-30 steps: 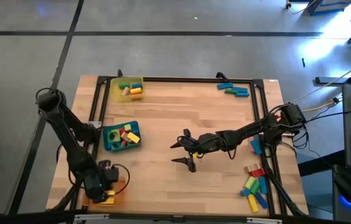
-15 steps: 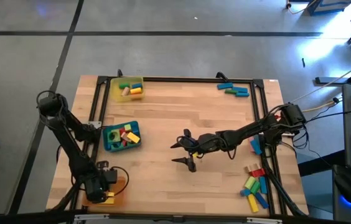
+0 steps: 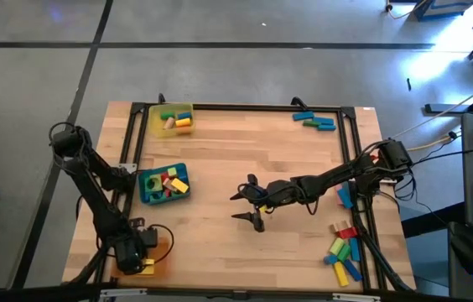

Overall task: Sort blocks by size
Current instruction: Put the green block into the orange bin

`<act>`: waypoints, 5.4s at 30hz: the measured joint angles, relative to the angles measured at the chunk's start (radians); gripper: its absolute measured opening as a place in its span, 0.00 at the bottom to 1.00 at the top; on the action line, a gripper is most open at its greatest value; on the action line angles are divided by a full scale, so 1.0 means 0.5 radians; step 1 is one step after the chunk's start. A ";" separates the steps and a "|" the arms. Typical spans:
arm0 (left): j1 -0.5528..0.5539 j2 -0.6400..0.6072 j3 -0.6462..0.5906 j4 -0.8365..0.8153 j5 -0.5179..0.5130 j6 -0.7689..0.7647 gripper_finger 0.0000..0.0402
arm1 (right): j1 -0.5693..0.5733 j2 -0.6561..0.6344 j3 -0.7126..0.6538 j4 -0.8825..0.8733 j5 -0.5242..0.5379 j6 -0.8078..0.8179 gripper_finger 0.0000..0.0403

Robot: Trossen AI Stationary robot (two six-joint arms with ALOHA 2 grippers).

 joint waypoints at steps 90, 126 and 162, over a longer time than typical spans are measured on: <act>1.358 -0.653 -0.728 1.921 -0.797 2.629 0.41 | -2.164 -0.133 -0.001 -1.809 0.551 0.691 0.70; 1.358 -0.652 -0.729 1.923 -0.798 2.617 0.41 | -2.005 -0.359 -0.001 -2.366 0.413 0.827 0.70; 1.356 -0.652 -0.729 1.922 -0.797 2.578 0.41 | -2.000 -0.192 -0.257 -1.936 0.550 1.714 0.70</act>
